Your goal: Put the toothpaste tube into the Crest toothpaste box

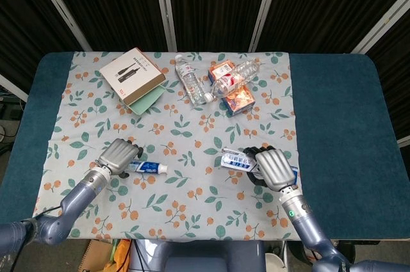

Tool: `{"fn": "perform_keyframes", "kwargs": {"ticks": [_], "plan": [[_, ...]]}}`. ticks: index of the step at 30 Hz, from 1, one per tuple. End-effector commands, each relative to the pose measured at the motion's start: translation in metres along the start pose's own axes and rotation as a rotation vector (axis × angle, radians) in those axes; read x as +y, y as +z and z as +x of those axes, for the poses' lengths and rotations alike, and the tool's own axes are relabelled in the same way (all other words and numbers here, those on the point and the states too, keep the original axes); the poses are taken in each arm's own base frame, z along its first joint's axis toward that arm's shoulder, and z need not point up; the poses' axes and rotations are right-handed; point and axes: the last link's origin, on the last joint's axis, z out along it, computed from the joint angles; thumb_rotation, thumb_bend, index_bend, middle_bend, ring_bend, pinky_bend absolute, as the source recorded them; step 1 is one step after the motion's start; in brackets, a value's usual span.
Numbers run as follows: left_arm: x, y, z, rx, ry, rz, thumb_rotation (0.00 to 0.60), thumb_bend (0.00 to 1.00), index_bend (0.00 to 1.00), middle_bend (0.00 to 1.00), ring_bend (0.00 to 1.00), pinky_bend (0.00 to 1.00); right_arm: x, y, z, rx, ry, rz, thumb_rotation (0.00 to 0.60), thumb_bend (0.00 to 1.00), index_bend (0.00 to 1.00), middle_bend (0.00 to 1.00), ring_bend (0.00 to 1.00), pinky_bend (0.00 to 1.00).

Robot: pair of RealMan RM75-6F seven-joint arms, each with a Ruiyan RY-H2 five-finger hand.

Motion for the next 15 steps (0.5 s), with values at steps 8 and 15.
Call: {"fn": "perform_keyframes", "kwargs": {"ticks": [8, 15], "plan": [[-0.003, 0.003, -0.009, -0.026, 0.026, 0.028, 0.6, 0.2, 0.39, 0.42, 0.36, 0.44, 0.006, -0.002, 0.001, 0.005, 0.006, -0.01, 0.6, 0.38, 0.4, 0.5, 0.48, 0.42], [-0.002, 0.005, -0.019, -0.051, 0.041, 0.04, 0.6, 0.3, 0.48, 0.52, 0.45, 0.52, 0.01, -0.001, 0.004, 0.018, 0.009, -0.018, 0.6, 0.38, 0.4, 0.5, 0.48, 0.42]]}}
